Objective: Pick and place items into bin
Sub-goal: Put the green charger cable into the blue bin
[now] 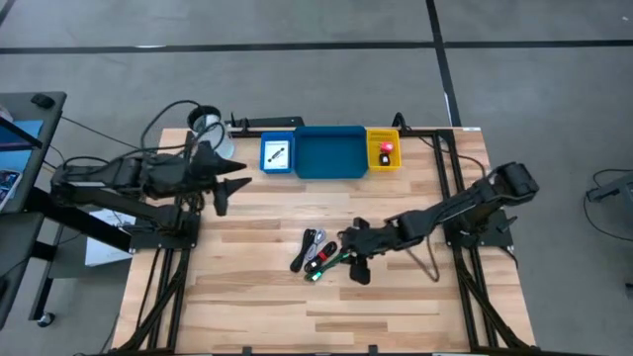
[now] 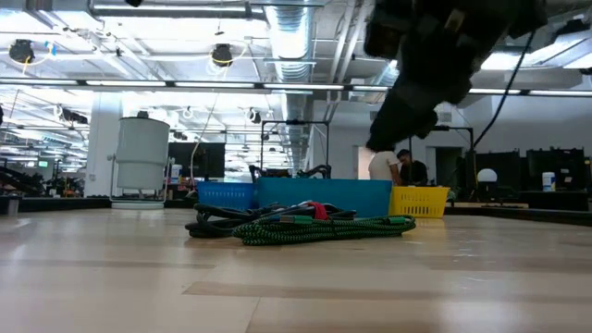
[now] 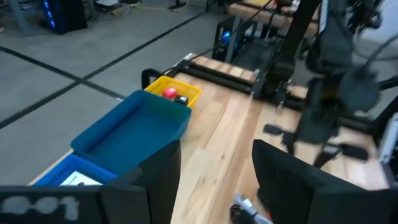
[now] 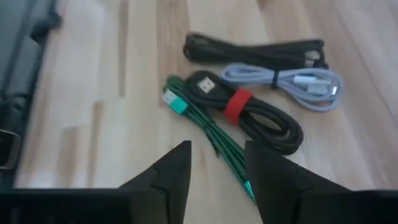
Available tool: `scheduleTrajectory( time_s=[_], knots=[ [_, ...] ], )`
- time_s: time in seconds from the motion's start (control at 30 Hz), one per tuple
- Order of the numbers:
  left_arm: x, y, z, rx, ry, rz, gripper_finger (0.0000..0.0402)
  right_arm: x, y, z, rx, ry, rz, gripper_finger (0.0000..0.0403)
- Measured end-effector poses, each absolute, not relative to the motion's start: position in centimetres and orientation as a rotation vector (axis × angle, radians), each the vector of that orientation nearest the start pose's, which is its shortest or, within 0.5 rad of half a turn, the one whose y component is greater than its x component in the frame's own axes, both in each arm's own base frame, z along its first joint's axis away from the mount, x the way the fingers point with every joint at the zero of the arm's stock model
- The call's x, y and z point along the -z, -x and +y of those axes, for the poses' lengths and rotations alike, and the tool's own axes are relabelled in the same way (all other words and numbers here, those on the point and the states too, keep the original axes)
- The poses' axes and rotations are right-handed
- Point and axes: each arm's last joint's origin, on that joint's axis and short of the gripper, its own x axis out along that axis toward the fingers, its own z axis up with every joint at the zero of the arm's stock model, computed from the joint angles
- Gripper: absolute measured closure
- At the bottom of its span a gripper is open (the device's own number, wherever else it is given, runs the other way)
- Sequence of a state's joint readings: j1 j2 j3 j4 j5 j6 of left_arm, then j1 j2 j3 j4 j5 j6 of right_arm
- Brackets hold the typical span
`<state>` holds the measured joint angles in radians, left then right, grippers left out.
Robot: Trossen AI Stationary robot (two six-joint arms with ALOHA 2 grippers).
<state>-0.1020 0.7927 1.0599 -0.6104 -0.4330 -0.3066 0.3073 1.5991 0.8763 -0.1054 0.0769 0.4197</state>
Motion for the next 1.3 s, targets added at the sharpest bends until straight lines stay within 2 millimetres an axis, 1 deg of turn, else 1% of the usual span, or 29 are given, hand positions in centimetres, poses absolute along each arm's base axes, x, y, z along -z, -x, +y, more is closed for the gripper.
scheduleTrajectory(
  time_s=[0.13,0.27,0.37,0.47,0.67,0.87,1.0,1.07,1.13,1.23,1.3],
  knots=[
    [-38.6,-13.6,-0.5,-0.352,0.245,0.247,0.0214,-17.3,-31.6,9.5,0.001,-0.198,0.991,0.0249],
    [-38.6,-13.6,-0.8,-0.330,0.246,0.252,0.0214,-16.8,-32.7,9.6,0.004,-0.121,1.124,0.0250],
    [-38.5,-13.7,-1.0,-0.318,0.242,0.257,0.0214,-16.4,-33.4,9.8,-0.018,-0.058,1.185,0.0253],
    [-38.4,-13.9,-1.1,-0.313,0.238,0.268,0.0214,-15.9,-34.3,10.0,-0.065,-0.026,1.223,0.0254],
    [-38.3,-14.0,-1.4,-0.295,0.235,0.279,0.0214,-14.3,-35.0,10.2,-0.137,0.077,1.344,0.0252],
    [-38.3,-14.1,-1.5,-0.287,0.236,0.282,0.0214,-13.0,-35.9,10.0,-0.152,0.115,1.382,0.0255],
    [-38.2,-14.1,-1.5,-0.279,0.237,0.288,0.0214,-12.9,-36.0,9.8,-0.146,0.112,1.382,0.0260],
    [-38.1,-14.0,-1.5,-0.280,0.234,0.297,0.0214,-13.1,-35.9,9.7,-0.132,0.112,1.382,0.0272],
    [-38.0,-14.0,-1.5,-0.282,0.230,0.309,0.0214,-13.6,-35.7,9.7,-0.126,0.106,1.387,0.0295],
    [-38.0,-14.0,-1.5,-0.283,0.230,0.312,0.0214,-14.3,-35.0,9.5,-0.134,0.071,1.438,0.0345],
    [-38.0,-14.0,-1.5,-0.284,0.235,0.311,0.0214,-15.2,-34.9,9.6,-0.148,0.040,1.466,0.0382]
  ],
)
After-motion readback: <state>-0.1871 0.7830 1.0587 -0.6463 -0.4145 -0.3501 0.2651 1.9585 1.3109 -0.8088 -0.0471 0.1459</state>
